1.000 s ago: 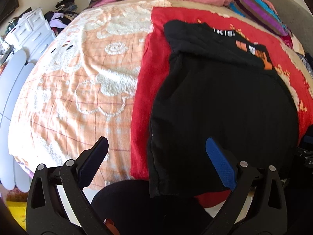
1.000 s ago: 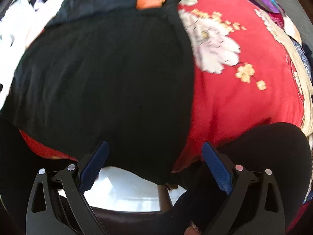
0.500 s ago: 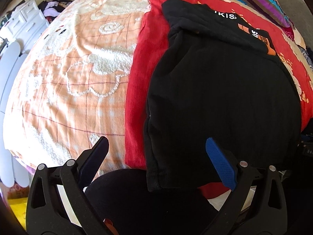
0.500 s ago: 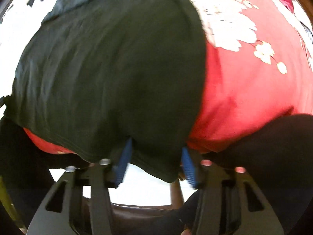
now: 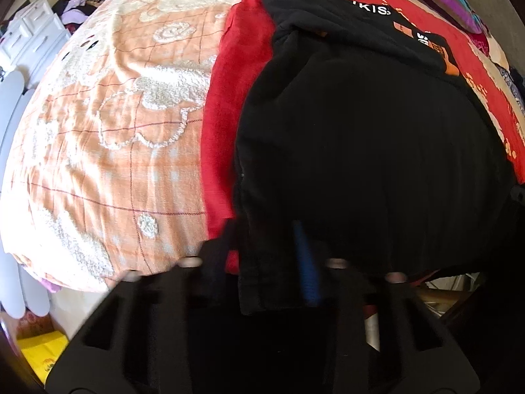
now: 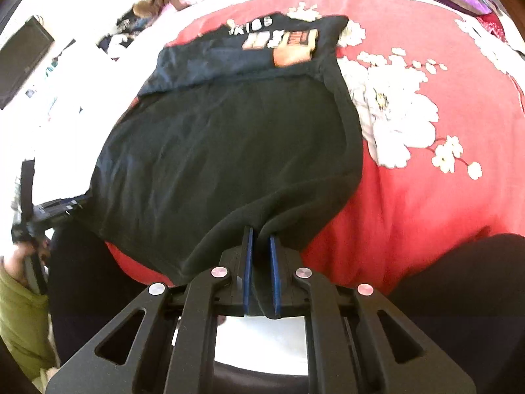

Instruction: Fold small clothes

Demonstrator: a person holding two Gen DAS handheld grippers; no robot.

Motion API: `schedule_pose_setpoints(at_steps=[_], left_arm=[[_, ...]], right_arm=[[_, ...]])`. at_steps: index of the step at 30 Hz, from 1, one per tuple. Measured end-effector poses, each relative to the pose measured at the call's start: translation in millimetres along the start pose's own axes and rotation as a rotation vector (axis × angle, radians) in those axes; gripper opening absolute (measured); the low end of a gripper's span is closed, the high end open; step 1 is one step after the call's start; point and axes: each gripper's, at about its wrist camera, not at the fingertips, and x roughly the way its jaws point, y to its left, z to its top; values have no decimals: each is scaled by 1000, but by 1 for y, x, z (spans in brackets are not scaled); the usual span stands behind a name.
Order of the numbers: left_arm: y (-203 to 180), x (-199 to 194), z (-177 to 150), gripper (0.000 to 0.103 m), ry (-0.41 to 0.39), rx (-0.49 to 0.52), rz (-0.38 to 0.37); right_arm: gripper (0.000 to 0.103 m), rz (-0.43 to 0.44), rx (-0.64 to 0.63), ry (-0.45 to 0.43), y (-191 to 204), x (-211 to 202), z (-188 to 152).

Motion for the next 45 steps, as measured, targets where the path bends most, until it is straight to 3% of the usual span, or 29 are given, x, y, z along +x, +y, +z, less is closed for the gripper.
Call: schedule_pose_setpoints(at_steps=[6,13,18,23,32,38,45], left_arm=[[-2,-11,0,4,-47,15,-26],[9,-37,18,3,-169,-70,-164],[13,-50,49,3,-228,-139,-249],[14,-53,89,3,-287,-197,-267],[31,-34,158,3,-370,-337,-292],[37,-2,193,3,-364,-401,-316],[44,40,223,3,-342,-432,-297]], right_arm=[[8,57,26,-106,0,-11,20],[8,127,94,-176,-24,-23,35],[8,205,177,-235,-47,-36,51],[7,249,210,-299,-62,-43,82],[3,167,170,-384,-81,-27,148],[3,120,192,-383,-95,4,187],[3,79,239,-363,-117,42,225]])
